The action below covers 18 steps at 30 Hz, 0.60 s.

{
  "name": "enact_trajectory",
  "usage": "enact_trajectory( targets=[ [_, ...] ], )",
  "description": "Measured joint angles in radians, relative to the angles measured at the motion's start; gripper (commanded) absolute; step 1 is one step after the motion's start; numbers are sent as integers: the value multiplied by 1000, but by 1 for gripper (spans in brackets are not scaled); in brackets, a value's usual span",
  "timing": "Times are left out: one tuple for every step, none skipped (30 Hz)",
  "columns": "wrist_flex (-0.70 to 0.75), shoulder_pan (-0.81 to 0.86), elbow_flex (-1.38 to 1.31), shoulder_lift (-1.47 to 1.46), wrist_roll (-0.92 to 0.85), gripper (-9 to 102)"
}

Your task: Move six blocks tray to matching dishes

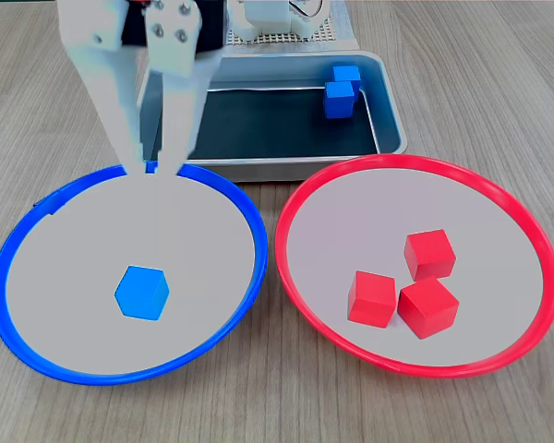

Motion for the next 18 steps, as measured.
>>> enact_trajectory(
  targets=[
    [32, -12, 32, 44, 0, 0],
    [81, -43, 84, 114, 2, 0],
    [129, -74, 123, 166, 3, 0],
    [164, -97, 179, 219, 14, 3],
    [221, -117, 236, 276, 21, 7],
    [256, -158, 316, 345, 41, 10],
    [272, -218, 419, 423, 74, 15],
    [291, -235, 446, 446, 71, 16],
    [293, -270, 560, 526, 89, 17],
    [296, -288, 589, 545, 80, 17],
    [279, -327, 638, 575, 101, 18],
    [298, -374, 709, 618, 103, 19],
    [284, -377, 724, 626, 112, 19],
    [290, -387, 758, 643, 115, 19],
    [295, -411, 781, 653, 112, 19],
    [275, -442, 801, 655, 133, 19],
    [287, -451, 818, 660, 138, 19],
    [273, -451, 831, 661, 147, 19]
  ],
)
